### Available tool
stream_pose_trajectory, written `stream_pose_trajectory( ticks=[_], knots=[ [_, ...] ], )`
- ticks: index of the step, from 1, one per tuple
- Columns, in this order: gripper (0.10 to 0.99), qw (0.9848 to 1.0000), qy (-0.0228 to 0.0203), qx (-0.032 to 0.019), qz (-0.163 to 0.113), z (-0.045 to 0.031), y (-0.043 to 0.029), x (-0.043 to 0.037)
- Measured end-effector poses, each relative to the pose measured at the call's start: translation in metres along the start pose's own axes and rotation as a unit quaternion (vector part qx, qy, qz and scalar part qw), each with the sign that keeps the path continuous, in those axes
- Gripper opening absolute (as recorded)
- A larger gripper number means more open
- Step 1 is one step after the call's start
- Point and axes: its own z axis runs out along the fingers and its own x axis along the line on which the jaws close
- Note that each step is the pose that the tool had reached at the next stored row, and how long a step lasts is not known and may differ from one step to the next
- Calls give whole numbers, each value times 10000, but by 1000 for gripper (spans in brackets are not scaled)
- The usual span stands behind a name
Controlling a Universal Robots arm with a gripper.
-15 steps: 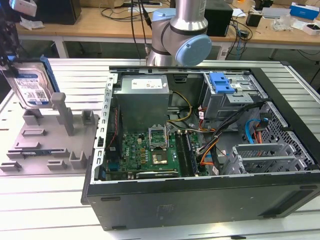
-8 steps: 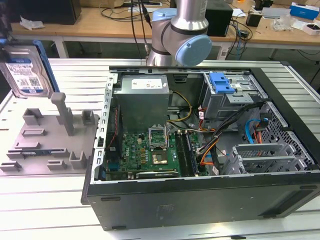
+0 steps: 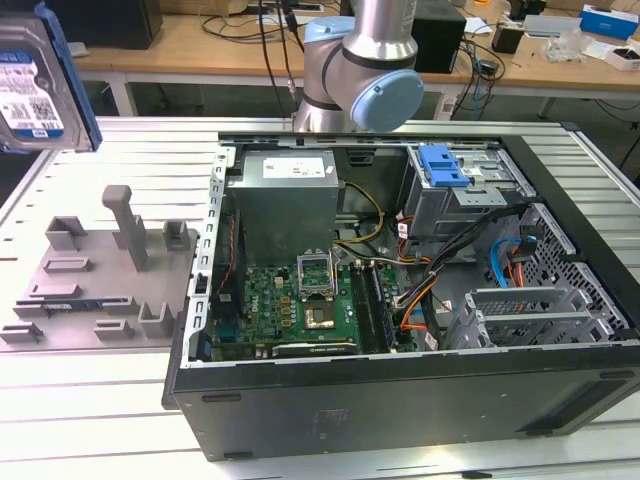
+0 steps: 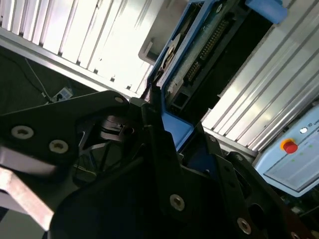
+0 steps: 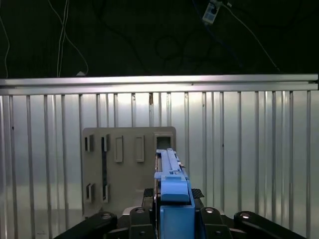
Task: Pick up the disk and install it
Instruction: 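Pick up the disk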
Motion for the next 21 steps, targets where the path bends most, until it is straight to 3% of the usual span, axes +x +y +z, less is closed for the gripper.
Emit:
stream_pose_trajectory(
  ticks=[4,5,21],
  knots=[
    [369,10000,-6,0,0,-224,-2,3],
    [369,10000,-13,-1,0,-250,-2,4],
    [369,10000,-21,0,-1,-260,-11,15]
  ],
)
